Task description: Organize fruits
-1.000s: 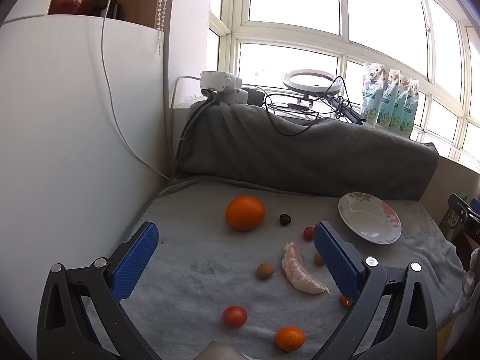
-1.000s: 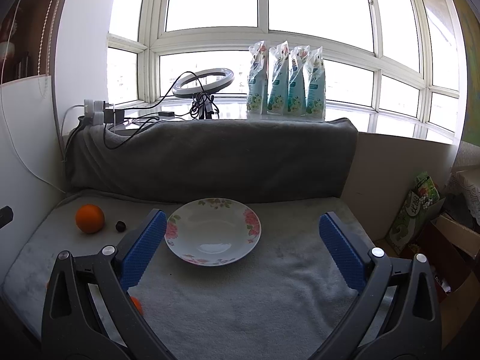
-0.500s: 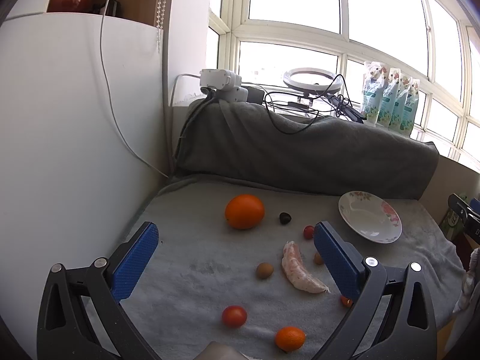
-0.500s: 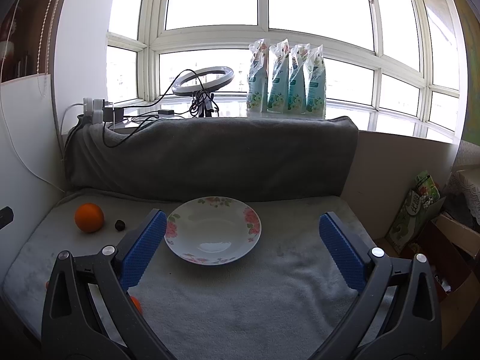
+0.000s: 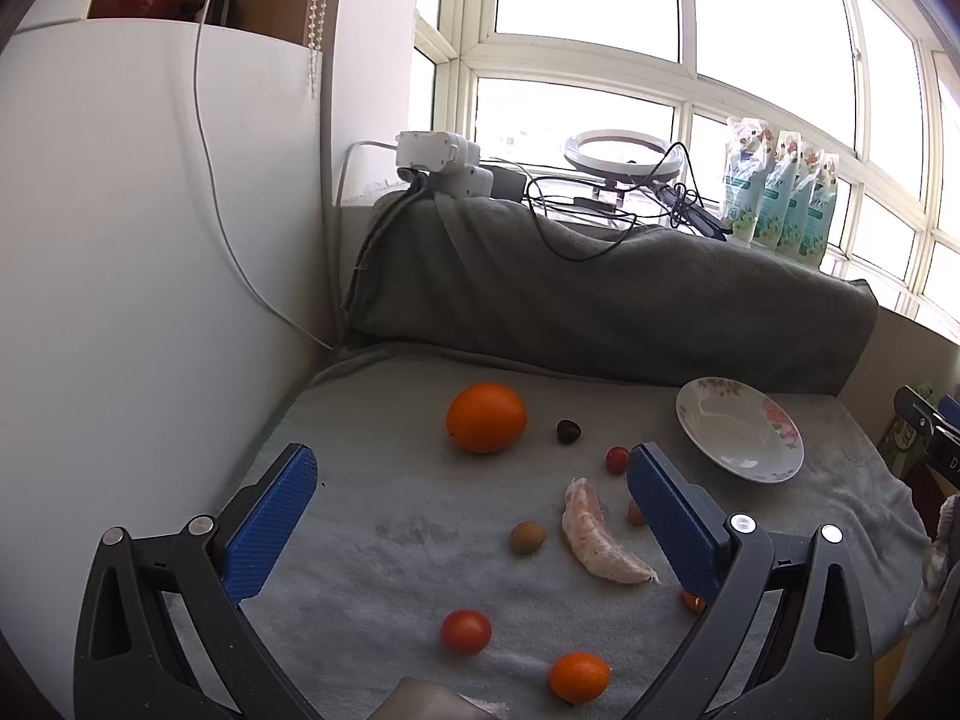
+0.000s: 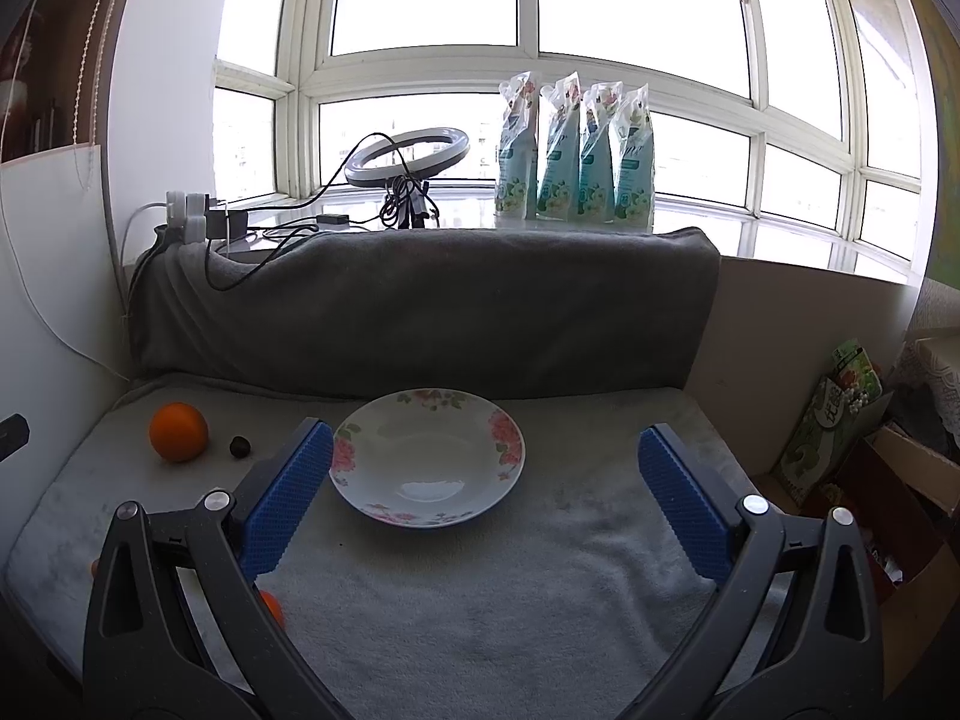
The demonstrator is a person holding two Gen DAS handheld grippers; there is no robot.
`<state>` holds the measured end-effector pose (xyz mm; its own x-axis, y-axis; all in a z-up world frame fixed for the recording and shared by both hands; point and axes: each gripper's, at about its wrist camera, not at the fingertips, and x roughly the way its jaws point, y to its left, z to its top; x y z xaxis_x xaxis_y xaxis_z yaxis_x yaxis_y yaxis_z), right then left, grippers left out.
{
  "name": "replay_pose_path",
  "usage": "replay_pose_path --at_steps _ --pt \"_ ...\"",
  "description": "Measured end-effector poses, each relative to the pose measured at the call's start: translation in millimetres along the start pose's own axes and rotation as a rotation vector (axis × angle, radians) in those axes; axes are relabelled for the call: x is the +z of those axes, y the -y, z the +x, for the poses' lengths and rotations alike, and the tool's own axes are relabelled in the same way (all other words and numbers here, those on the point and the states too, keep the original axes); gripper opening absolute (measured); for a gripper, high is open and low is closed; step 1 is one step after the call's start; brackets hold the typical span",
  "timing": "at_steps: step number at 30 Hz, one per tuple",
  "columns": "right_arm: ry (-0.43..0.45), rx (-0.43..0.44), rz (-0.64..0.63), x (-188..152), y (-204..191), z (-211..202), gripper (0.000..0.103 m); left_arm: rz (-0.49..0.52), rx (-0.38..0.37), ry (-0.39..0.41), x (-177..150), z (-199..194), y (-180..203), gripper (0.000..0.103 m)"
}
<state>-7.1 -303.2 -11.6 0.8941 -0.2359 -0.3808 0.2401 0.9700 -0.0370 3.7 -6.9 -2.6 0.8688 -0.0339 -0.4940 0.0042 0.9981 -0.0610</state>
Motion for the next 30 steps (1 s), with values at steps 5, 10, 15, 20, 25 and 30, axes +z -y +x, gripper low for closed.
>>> replay_pose_path --at_steps 5,10,15,20,25,30 --pt "-0.004 0.004 -0.001 -2.0 -1.9 1.8 0.103 -0.003 -0.007 -0.007 -0.6 3.3 0.0 0.102" --pt "-0.016 0.026 -0.004 -3.3 -1.8 4.4 0.103 -0.006 -0.017 -0.02 -2.9 8.0 -1.8 0.102" --pt "-0.048 0.094 -0.005 -6.5 -3.0 10.8 0.103 -0.022 -0.04 -0.05 -7.9 16.1 -6.2 0.101" --pt "-0.093 0.168 -0.012 -10.6 -7.9 20.7 0.099 -0.035 -0.062 -0.08 -13.4 22.4 -10.7 0.094" --pt "-0.171 0.268 0.006 -13.1 -12.0 37.0 0.091 -0.065 -0.116 -0.118 -17.8 28.3 -13.8 0.087" --pt "-0.256 0.406 0.009 -11.8 -23.8 51.9 0.087 -0.088 -0.165 -0.153 -24.3 34.1 -13.7 0.083"
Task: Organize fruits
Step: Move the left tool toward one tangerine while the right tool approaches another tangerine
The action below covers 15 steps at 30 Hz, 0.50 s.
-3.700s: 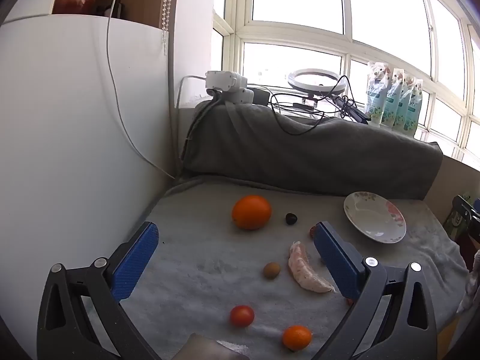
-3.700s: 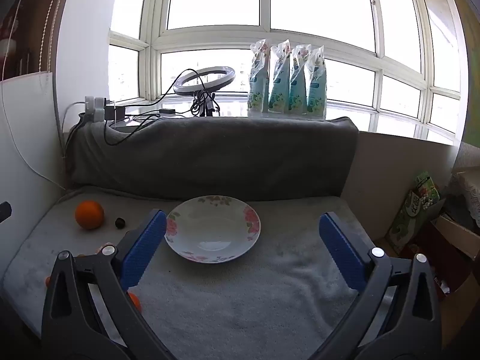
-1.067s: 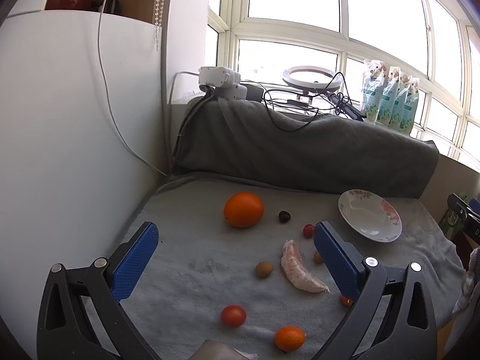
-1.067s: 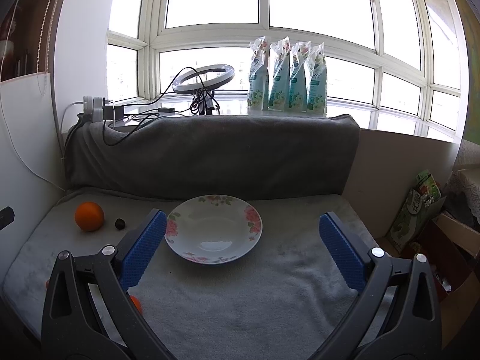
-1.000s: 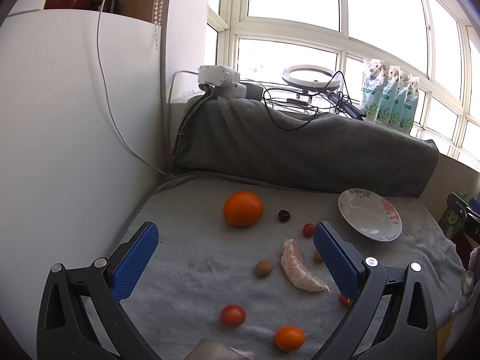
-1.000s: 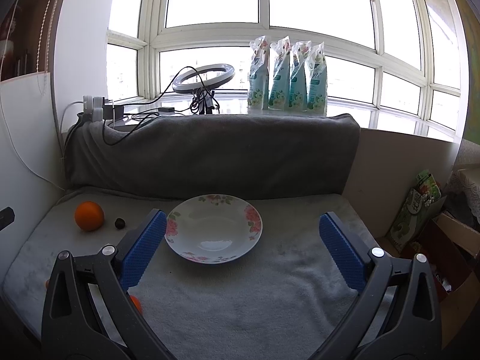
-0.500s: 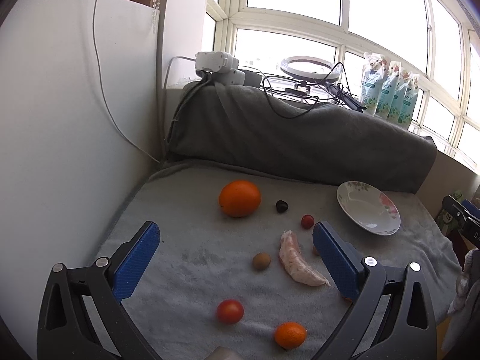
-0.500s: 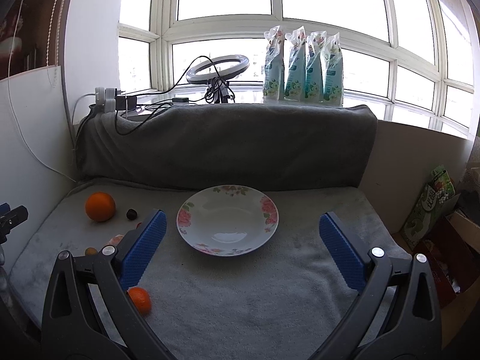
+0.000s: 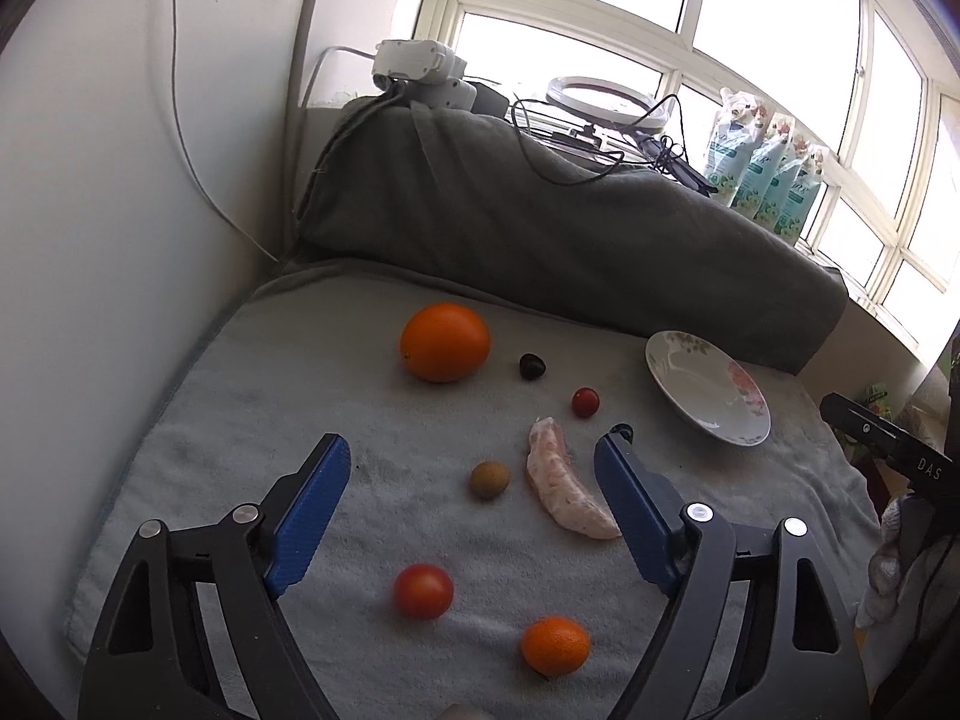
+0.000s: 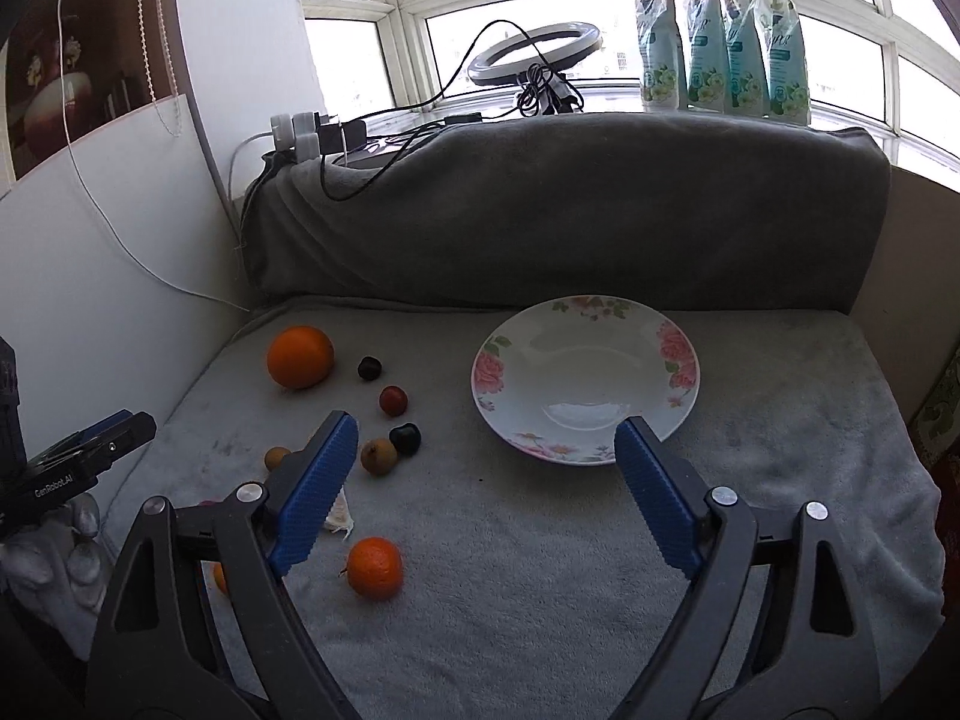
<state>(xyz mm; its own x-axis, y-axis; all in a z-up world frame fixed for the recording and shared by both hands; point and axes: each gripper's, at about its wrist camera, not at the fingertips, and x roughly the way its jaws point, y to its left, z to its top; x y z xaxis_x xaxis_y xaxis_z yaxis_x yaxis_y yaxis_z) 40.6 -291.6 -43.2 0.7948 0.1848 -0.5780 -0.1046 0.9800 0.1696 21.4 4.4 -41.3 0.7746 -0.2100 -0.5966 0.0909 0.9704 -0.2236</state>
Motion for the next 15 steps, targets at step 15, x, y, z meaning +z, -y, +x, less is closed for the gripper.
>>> replay_pose_path --at_steps 15 --pt "-0.182 0.189 -0.011 -6.2 -17.5 46.9 0.068 -0.034 -0.102 -0.088 -13.5 18.5 -0.8 0.068"
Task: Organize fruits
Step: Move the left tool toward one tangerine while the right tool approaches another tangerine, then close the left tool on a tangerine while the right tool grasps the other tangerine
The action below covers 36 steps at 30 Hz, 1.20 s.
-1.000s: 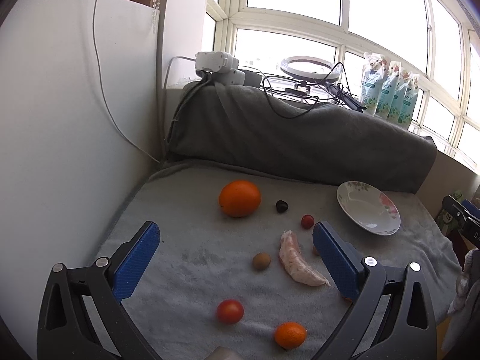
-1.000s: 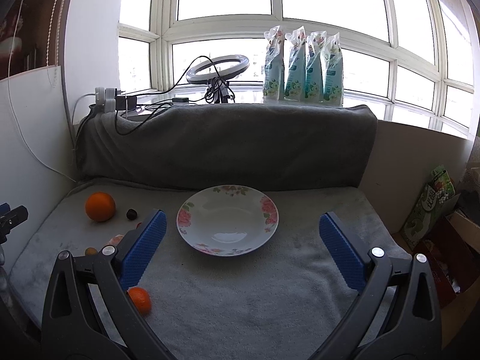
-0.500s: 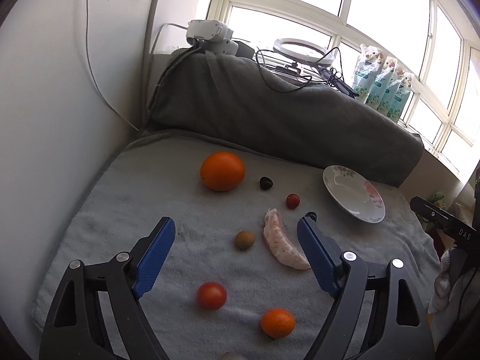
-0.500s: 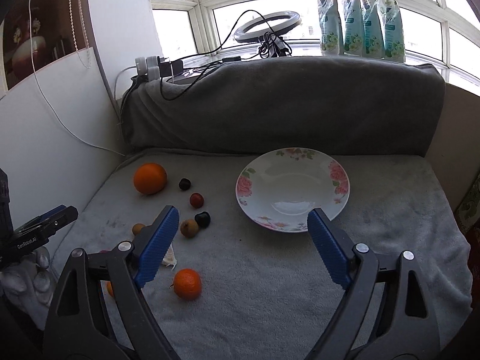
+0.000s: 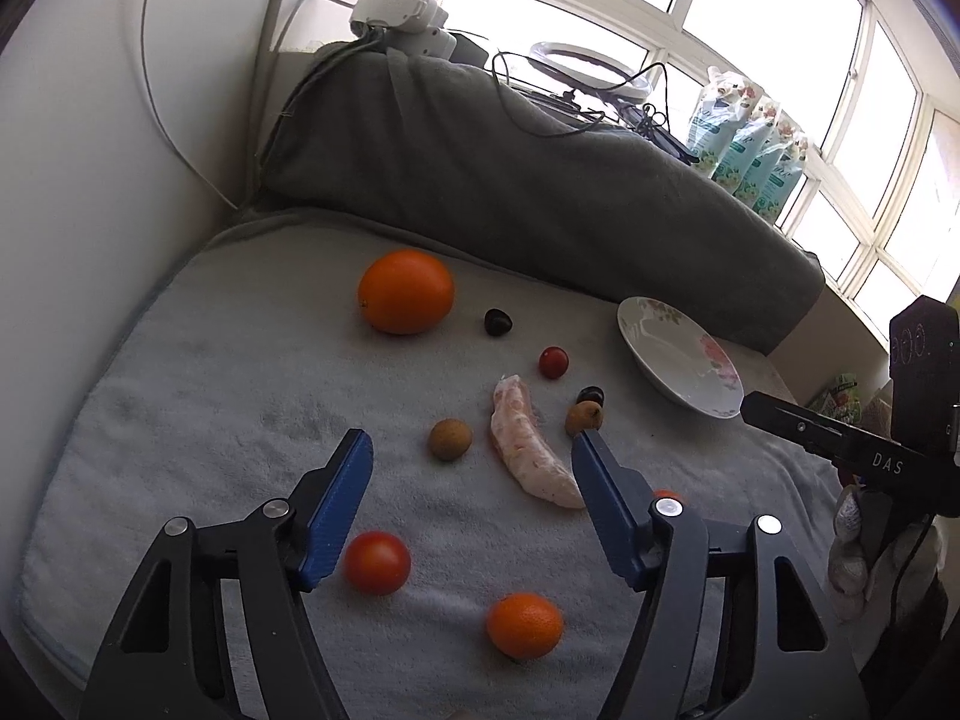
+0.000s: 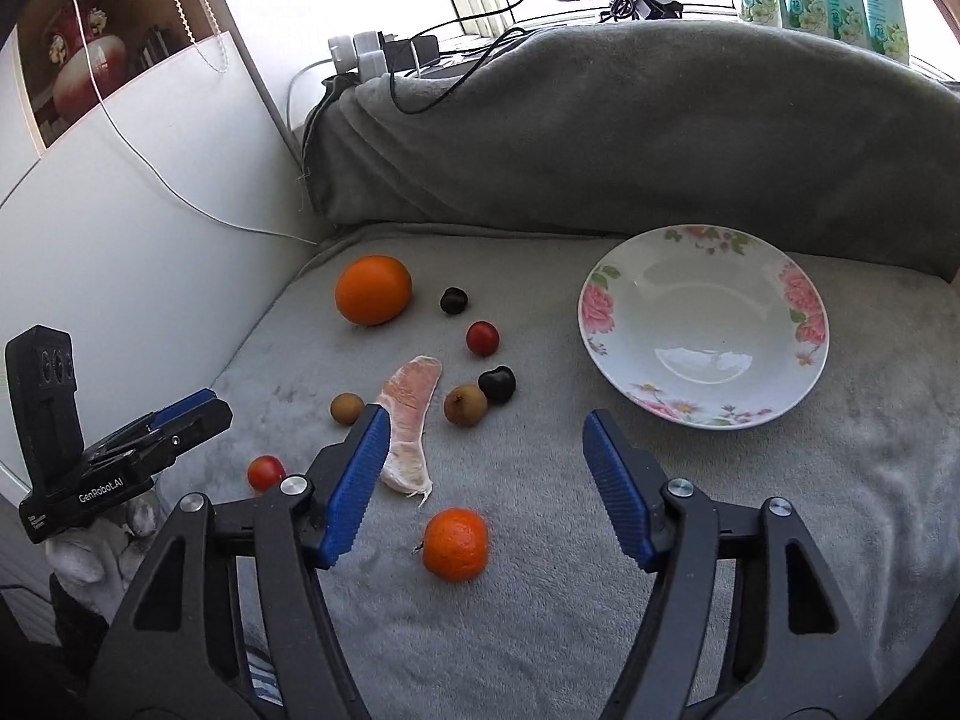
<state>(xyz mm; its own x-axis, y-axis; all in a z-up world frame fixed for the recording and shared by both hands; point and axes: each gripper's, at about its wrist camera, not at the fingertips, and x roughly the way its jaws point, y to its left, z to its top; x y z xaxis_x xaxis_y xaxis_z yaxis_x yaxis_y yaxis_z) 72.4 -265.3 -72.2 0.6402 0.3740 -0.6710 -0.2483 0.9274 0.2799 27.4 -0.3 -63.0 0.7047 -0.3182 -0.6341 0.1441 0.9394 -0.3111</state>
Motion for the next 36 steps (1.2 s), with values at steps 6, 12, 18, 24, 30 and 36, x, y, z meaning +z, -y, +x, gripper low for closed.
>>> replay_pose_path --at_steps 6,12,18,24,30,36 --pt "-0.055 0.03 -0.024 -7.1 -1.4 10.9 0.059 0.003 -0.031 -0.044 -9.7 6.3 4.1 0.061" --pt "-0.112 0.042 -0.036 -19.6 -1.9 19.8 0.055 0.024 -0.061 -0.095 -28.3 6.3 13.1 0.056" --pt "-0.149 0.047 -0.047 -30.7 -4.8 25.1 0.055 0.043 -0.073 -0.148 -45.9 5.3 17.1 0.053" --pt "-0.178 0.051 -0.058 -41.9 -10.8 31.5 0.053 0.052 -0.076 -0.177 -56.2 5.9 18.1 0.05" --pt "-0.198 0.052 -0.059 -47.8 -13.1 35.4 0.05 0.059 -0.071 -0.197 -60.7 10.9 17.7 0.047" --pt "-0.209 0.049 -0.065 -49.6 -15.1 38.9 0.05 0.067 -0.069 -0.213 -64.2 15.4 19.0 0.044"
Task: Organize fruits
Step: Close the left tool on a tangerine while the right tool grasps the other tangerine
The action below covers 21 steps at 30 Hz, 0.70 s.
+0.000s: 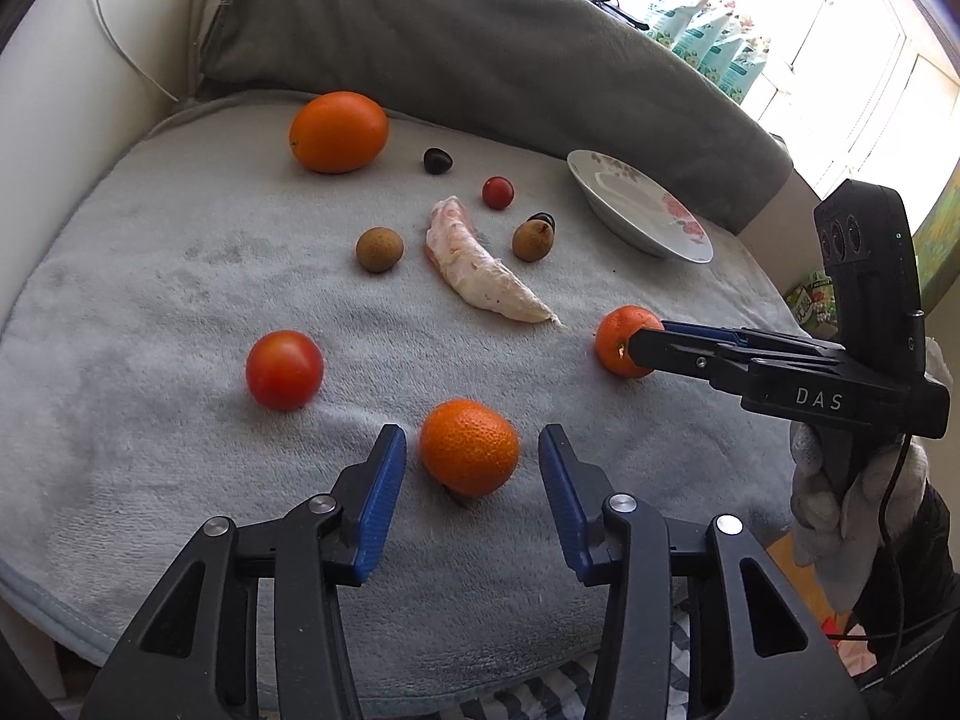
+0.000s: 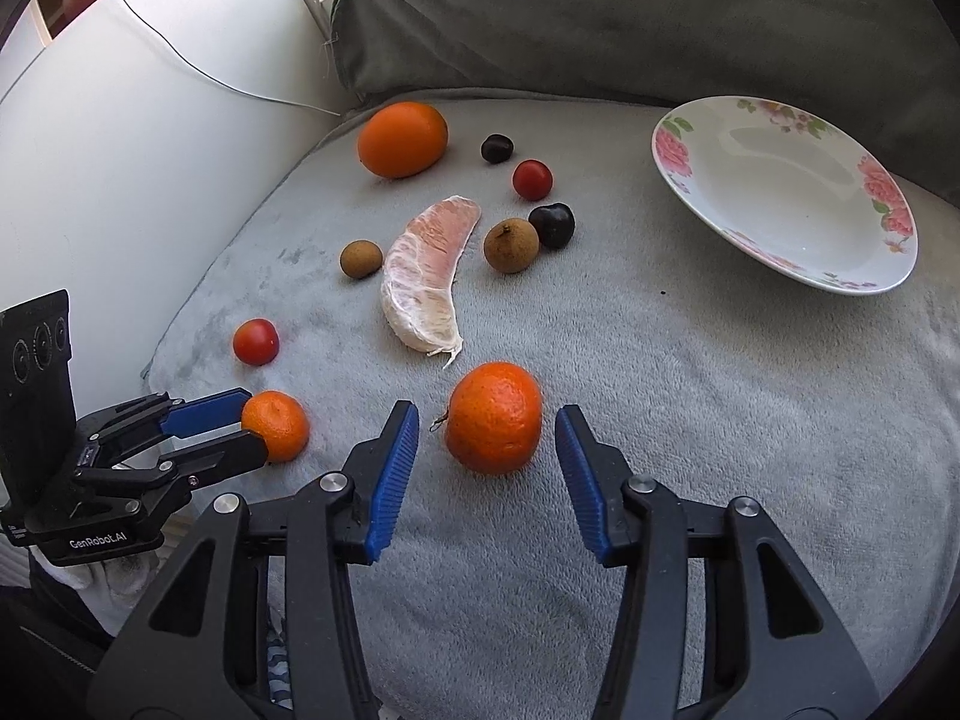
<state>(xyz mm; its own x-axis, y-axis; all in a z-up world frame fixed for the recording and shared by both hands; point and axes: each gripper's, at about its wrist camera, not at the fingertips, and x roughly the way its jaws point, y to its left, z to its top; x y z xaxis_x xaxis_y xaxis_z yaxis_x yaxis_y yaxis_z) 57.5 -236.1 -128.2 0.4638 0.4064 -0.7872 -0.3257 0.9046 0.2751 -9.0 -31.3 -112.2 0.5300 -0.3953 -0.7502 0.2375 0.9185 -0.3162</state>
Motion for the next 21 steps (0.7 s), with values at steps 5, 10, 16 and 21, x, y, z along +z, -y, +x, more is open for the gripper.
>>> replay_pose_path --at_steps 5,10,16,21 --pt "-0.012 0.002 -0.01 2.0 -3.7 6.5 0.046 0.002 0.0 -0.012 -1.9 4.3 -0.5 0.036" --pt "-0.021 0.0 -0.007 2.0 -2.9 12.2 0.037 0.002 -0.002 -0.012 -2.4 6.0 -0.9 0.034" --pt "-0.013 0.007 0.007 2.5 -0.1 13.3 0.035 -0.015 -0.013 -0.004 -1.8 5.4 -2.7 0.034" --pt "-0.004 0.008 0.012 2.3 1.4 10.7 0.035 -0.021 -0.017 0.004 -0.9 3.9 -2.2 0.033"
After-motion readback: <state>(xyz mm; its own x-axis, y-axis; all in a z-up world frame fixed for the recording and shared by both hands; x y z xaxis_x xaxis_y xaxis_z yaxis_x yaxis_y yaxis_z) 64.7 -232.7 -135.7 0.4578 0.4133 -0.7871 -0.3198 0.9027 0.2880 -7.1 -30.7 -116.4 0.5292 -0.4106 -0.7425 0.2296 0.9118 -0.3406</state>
